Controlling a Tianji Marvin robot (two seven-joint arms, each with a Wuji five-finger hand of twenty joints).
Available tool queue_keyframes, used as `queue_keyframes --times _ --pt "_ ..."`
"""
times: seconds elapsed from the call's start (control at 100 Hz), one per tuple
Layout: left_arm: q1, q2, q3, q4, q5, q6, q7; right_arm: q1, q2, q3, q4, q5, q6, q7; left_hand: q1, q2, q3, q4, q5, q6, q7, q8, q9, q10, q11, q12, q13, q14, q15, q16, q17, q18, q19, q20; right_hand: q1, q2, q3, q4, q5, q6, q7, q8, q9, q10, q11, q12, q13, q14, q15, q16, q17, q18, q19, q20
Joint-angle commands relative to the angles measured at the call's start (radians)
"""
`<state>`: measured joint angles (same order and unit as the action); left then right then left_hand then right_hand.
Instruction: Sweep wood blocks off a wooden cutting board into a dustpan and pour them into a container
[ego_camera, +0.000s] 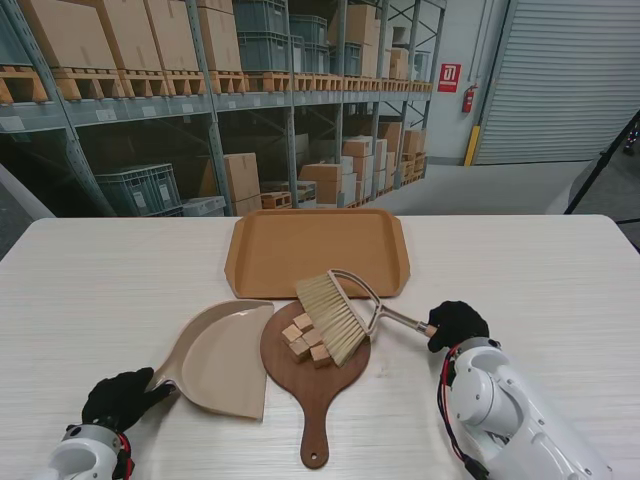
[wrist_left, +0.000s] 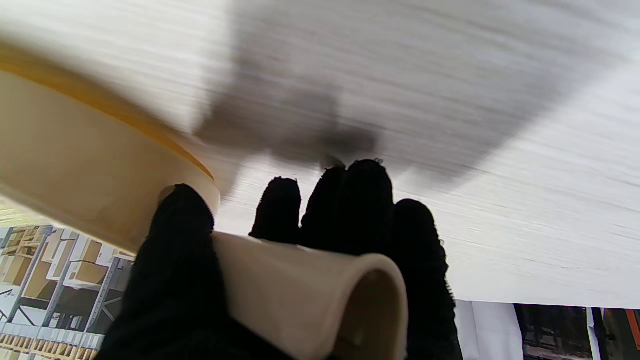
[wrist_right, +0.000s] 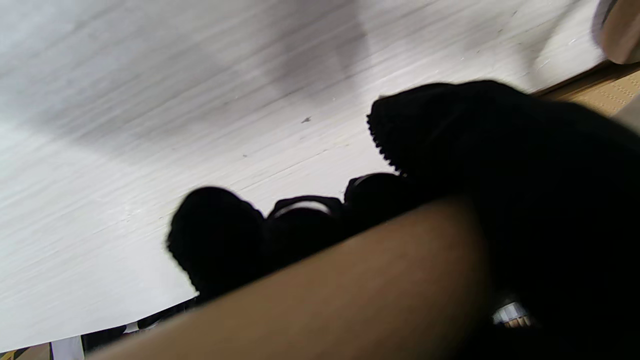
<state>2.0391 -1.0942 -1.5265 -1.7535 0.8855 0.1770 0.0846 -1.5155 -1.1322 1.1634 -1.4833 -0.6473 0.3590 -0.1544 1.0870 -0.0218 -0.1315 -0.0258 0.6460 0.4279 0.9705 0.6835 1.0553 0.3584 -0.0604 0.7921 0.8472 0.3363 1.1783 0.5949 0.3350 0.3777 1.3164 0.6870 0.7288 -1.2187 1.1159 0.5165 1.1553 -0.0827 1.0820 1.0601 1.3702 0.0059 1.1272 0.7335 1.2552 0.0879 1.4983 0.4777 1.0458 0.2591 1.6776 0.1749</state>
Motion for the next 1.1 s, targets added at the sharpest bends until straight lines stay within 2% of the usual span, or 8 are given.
queue_keyframes --times 0.0,0.15,0.37,0.6,1.09 --pt "0.020 -0.002 0.002 0.002 0.001 0.003 -0.029 0.006 -0.012 -0.016 0.002 0.005 -0.002 0.012 0.116 0.073 0.111 0.010 0.107 -0.062 0.015 -0.024 0.069 -0.321 1.381 -0.033 0.071 -0.240 -0.013 -0.010 0.005 -0.025 0.031 0.022 0.133 0.083 0.454 0.011 0.163 -0.177 0.135 0.015 0.077 -0.026 0.035 0.017 0.039 -0.050 0.018 -0.011 0.034 0.030 0.114 -0.016" --pt "0.028 0.000 -0.005 -0.009 0.009 0.002 -0.041 0.027 -0.016 -0.042 0.014 0.017 -0.002 0.008 0.116 0.057 0.114 0.012 0.123 -0.065 0.005 -0.031 0.079 -0.317 1.365 -0.037 0.081 -0.234 -0.023 -0.015 0.022 -0.020 0.028 0.018 0.131 0.084 0.454 0.008 0.162 -0.178 0.133 0.015 0.077 -0.027 0.033 0.016 0.039 -0.052 0.013 -0.014 0.034 0.030 0.114 -0.016" --pt "0.039 0.000 -0.009 -0.028 0.023 0.018 -0.049 0.031 -0.017 -0.041 0.005 0.009 0.003 0.001 0.098 0.006 0.126 0.021 0.176 -0.081 -0.027 -0.075 0.126 -0.311 1.284 -0.064 0.126 -0.214 -0.073 -0.037 0.072 -0.007 0.030 0.007 0.131 0.084 0.454 0.003 0.162 -0.180 0.129 0.015 0.077 -0.027 0.030 0.014 0.039 -0.051 0.011 -0.016 0.033 0.028 0.113 -0.016" --pt "0.046 0.002 -0.007 -0.051 0.045 0.046 -0.060 0.004 -0.012 -0.008 -0.029 -0.022 0.024 0.004 0.082 -0.055 0.131 0.022 0.210 -0.103 -0.028 -0.105 0.160 -0.314 1.231 -0.083 0.164 -0.207 -0.105 -0.053 0.107 -0.001 0.037 -0.005 0.133 0.087 0.454 0.001 0.162 -0.176 0.124 0.014 0.077 -0.024 0.026 0.013 0.039 -0.047 0.010 -0.017 0.033 0.028 0.113 -0.016" --pt "0.056 0.004 -0.002 -0.077 0.074 0.080 -0.079 -0.067 0.007 0.042 -0.080 -0.090 0.018 0.037 0.069 -0.088 0.138 0.019 0.228 -0.115 -0.025 -0.131 0.184 -0.319 1.201 -0.093 0.187 -0.205 -0.124 -0.060 0.136 0.007 0.043 -0.015 0.134 0.084 0.454 0.012 0.162 -0.171 0.124 0.018 0.077 -0.020 0.029 0.014 0.039 -0.042 0.020 -0.012 0.038 0.036 0.116 -0.026"
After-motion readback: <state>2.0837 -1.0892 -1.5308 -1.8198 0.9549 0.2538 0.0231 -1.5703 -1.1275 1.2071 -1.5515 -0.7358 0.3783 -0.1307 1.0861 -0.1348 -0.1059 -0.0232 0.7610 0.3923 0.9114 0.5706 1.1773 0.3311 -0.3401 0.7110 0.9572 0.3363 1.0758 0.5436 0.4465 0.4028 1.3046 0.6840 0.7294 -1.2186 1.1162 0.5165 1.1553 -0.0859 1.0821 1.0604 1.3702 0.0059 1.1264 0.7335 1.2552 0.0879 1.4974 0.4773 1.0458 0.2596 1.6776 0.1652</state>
